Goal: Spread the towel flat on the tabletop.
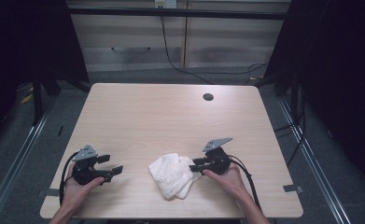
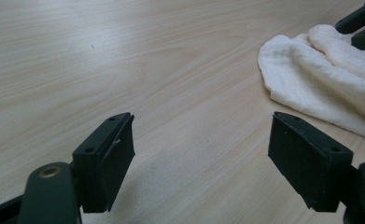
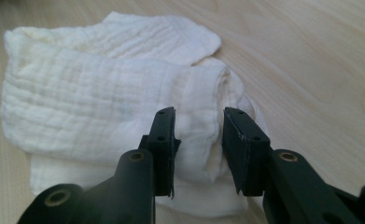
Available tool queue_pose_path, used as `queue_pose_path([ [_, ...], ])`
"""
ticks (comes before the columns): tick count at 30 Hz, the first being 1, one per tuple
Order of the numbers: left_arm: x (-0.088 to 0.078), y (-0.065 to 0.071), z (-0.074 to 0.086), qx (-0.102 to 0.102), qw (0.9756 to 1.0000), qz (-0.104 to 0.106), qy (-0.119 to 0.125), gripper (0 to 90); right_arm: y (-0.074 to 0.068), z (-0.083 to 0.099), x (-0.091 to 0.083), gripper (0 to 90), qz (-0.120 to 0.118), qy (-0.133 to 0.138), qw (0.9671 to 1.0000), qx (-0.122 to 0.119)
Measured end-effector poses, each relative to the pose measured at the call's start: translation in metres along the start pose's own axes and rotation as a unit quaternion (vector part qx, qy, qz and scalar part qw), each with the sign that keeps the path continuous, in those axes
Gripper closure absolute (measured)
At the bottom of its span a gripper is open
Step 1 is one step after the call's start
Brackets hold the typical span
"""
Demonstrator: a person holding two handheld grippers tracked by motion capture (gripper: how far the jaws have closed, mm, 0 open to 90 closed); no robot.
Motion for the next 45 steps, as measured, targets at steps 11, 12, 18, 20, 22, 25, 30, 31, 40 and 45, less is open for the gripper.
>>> queue_pose_path([
  [11,0.000,0.000,0.000,-0.002,1.0000,-0.001,0.001,22.1,-0.001,-0.014,-0.006,88.0,0.021,0.027,0.9993,-0.015],
  [12,0.001,0.000,0.000,0.001,1.0000,-0.001,-0.001,22.1,-0.001,-0.018,-0.009,88.0,0.025,0.032,0.9991,-0.015],
  [18,0.001,0.000,0.000,0.002,1.0000,0.001,-0.003,22.1,0.001,-0.046,-0.026,88.1,0.036,0.069,0.9965,-0.030],
  [20,0.001,0.000,0.000,0.002,1.0000,0.000,-0.002,22.1,0.002,-0.057,-0.031,88.2,0.041,0.076,0.9956,-0.036],
  [22,0.001,-0.001,0.000,0.000,1.0000,0.000,-0.001,22.1,0.002,-0.069,-0.037,88.2,0.045,0.085,0.9945,-0.042],
  [25,0.000,-0.001,0.000,0.000,1.0000,-0.001,0.000,22.1,-0.001,-0.084,-0.046,88.2,0.048,0.101,0.9924,-0.053],
  [30,0.000,0.000,0.000,-0.002,1.0000,0.000,0.001,22.1,-0.012,-0.100,-0.059,88.2,0.040,0.130,0.9881,-0.072],
  [31,-0.001,0.000,0.000,-0.002,1.0000,0.000,0.001,22.1,-0.016,-0.100,-0.061,88.2,0.035,0.133,0.9875,-0.076],
  [40,0.001,0.000,0.000,0.000,1.0000,-0.001,-0.002,22.2,-0.021,-0.044,-0.041,88.2,0.015,0.090,0.9943,-0.057],
  [45,0.002,0.001,0.000,0.001,1.0000,-0.001,-0.004,22.2,-0.015,-0.009,-0.024,88.2,0.008,0.051,0.9981,-0.034],
])
Point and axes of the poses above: each handheld gripper's, and its own axes: x roughly forward along the jaws, z roughly out of its underside, y roughly to its right, the point moved 1 cm from there along x, roughly forward along the jaws, and after that the axes turned 9 degrees about -z, right-handed, at the moved point
